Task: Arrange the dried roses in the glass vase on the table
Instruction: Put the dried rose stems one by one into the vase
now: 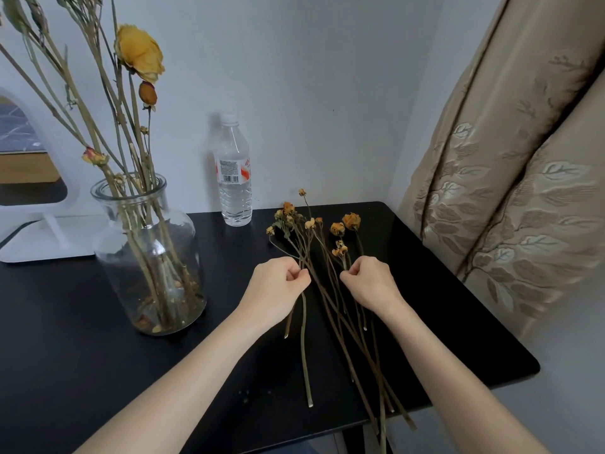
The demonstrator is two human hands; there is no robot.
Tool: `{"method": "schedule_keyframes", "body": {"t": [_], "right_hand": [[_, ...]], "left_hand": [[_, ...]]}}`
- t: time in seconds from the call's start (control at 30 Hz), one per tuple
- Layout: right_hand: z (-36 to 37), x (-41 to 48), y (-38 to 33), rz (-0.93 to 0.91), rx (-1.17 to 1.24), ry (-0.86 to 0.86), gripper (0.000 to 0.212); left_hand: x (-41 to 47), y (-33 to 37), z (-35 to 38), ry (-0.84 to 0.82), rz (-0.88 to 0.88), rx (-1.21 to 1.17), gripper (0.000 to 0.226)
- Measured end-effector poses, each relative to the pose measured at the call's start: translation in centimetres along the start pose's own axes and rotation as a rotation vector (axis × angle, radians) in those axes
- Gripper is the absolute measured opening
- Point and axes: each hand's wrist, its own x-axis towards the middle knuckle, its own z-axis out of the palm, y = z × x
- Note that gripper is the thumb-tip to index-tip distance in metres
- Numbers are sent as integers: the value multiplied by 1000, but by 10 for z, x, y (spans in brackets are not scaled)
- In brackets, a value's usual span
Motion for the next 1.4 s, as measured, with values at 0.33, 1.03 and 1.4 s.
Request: {"method": "schedule_keyframes", "body": {"t": [0.33,1.03,1.4], "right_hand": [[-5,-3,-2,-52,37,32,23],[-2,-2,-5,-51,28,-29,21],[-20,-8,-30,-221,265,-32,11]], "left_hand": [[6,0,-3,-45,-27,69,32],[-7,3,-27,54,-128,429,31],[-31,8,-64,-73,-350,-439,25]]}}
